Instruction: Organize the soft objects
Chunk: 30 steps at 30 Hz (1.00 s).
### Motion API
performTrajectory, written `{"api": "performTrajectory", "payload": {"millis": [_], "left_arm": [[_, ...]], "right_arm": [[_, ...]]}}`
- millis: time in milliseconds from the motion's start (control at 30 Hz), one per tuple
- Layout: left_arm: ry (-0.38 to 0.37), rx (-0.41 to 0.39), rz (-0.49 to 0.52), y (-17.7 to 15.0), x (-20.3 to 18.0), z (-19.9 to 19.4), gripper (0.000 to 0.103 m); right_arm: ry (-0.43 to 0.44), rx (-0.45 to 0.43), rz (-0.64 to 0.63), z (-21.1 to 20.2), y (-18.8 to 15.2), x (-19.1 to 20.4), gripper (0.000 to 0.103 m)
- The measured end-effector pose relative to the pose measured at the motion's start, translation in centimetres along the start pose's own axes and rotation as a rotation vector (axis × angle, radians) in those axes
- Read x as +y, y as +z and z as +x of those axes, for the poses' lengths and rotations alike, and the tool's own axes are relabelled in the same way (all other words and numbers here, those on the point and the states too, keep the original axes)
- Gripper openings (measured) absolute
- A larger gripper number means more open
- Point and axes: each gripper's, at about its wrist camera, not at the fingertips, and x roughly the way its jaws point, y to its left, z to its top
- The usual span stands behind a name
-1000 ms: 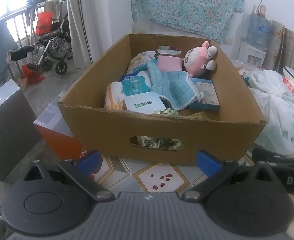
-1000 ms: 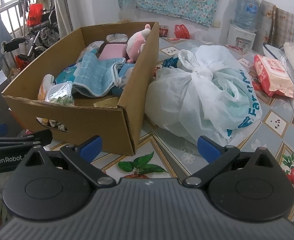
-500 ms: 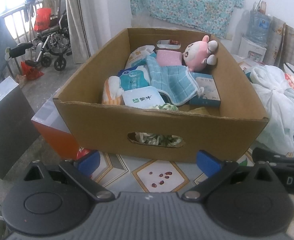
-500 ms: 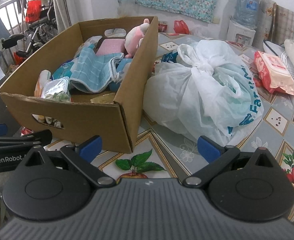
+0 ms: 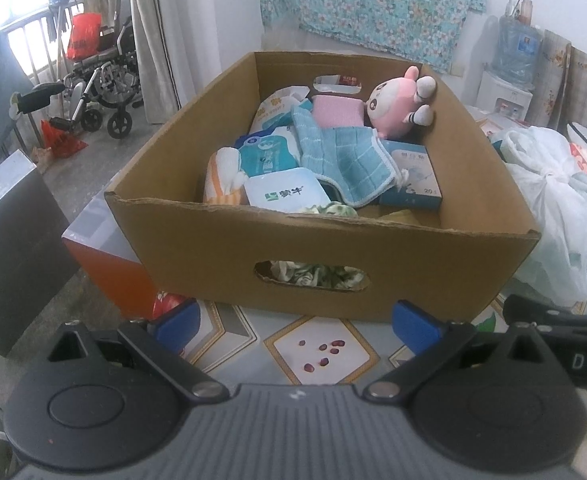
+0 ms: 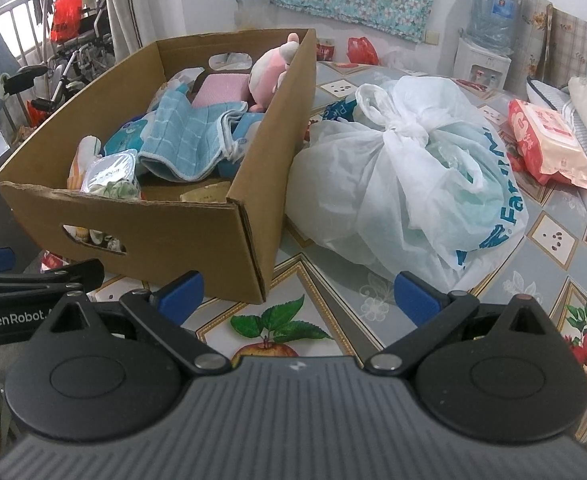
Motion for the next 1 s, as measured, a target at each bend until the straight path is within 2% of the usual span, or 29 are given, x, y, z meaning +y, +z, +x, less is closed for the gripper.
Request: {"api": "performTrajectory", "payload": {"millis": [1000], "left_arm": [[0.002,-0.003,0.007,0.07,-0.09,0.01,0.102]], "right_arm": [[0.0,0.001,0.0,-0.07,0.05,-0.14,0.102]]}}
